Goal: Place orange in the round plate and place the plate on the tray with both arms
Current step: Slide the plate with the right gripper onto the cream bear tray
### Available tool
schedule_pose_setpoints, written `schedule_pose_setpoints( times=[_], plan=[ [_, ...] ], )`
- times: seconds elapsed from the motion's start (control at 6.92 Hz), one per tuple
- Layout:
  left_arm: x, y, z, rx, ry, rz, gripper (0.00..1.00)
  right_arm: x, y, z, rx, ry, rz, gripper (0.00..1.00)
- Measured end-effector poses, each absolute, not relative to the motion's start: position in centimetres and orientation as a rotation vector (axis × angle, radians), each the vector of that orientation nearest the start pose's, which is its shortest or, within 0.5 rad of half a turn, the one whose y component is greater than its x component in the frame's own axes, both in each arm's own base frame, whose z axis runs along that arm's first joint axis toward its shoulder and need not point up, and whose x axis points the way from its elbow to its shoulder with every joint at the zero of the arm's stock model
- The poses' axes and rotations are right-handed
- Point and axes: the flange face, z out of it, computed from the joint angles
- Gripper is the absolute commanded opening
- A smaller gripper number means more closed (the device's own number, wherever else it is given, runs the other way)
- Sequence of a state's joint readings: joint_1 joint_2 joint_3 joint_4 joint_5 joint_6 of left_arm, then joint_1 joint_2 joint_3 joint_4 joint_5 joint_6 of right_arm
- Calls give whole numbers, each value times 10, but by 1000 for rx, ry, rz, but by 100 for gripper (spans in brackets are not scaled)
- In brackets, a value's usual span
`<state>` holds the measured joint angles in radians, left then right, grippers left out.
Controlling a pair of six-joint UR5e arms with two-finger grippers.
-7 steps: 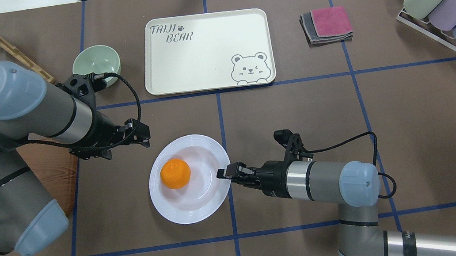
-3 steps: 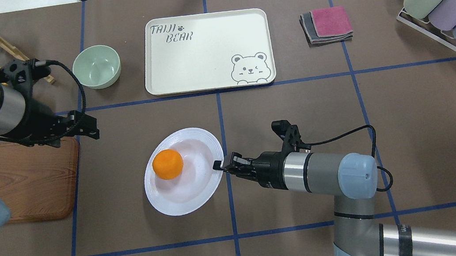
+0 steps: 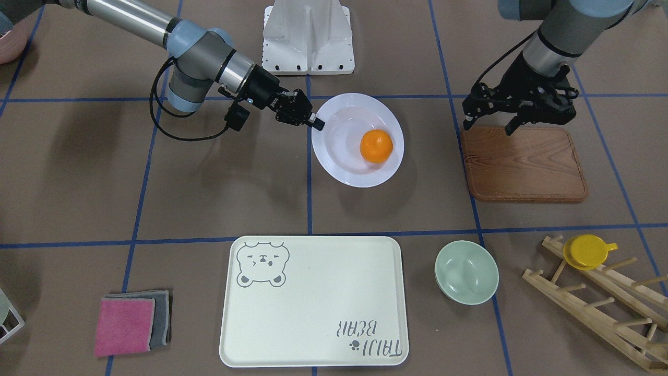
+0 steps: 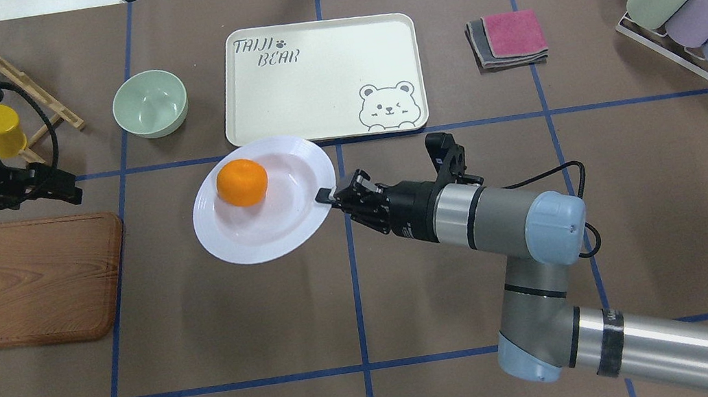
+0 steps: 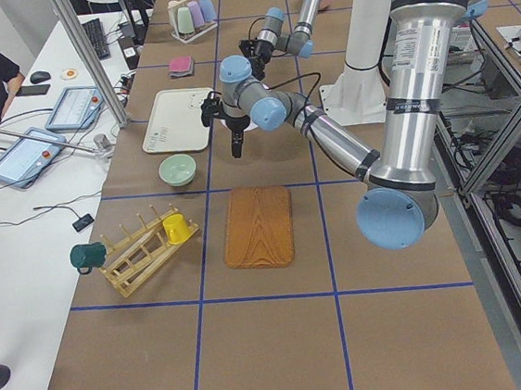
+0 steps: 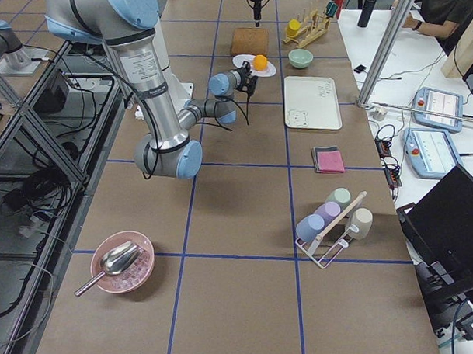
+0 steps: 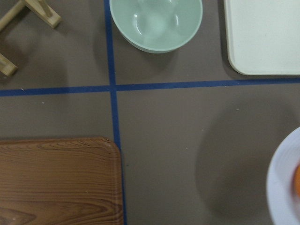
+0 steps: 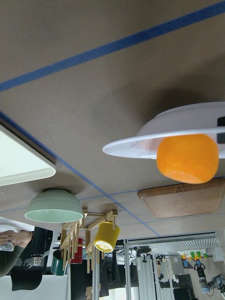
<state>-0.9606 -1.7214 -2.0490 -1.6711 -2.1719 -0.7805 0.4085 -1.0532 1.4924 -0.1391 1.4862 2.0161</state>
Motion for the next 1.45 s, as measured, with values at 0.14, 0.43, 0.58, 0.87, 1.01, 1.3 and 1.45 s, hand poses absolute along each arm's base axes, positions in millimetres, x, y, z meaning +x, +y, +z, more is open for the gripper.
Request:
schedule_pose_setpoints(
  times=[0.14, 0.43, 0.58, 0.87, 1.01, 1.3, 1.45],
  plan=[
    [214, -473, 365, 198, 859, 94, 98, -518, -406, 228, 62, -1952, 777, 5],
    [196, -494, 397, 220, 811, 150, 98, -535, -473, 234, 207, -1895, 998, 5],
    [193, -498, 404, 221, 803, 157, 98, -542, -501, 240, 273, -1814, 1070, 5],
    [191, -499, 406, 221, 799, 160, 98, -559, -529, 235, 343, -1642, 1143, 5],
    [191, -499, 406, 222, 799, 160, 98, -570, -532, 244, 358, -1586, 1160, 6],
    [190, -500, 406, 222, 799, 159, 98, -593, -521, 264, 373, -1526, 1173, 39],
    [190, -500, 406, 223, 798, 159, 98, -600, -518, 268, 381, -1499, 1175, 99]
  ],
)
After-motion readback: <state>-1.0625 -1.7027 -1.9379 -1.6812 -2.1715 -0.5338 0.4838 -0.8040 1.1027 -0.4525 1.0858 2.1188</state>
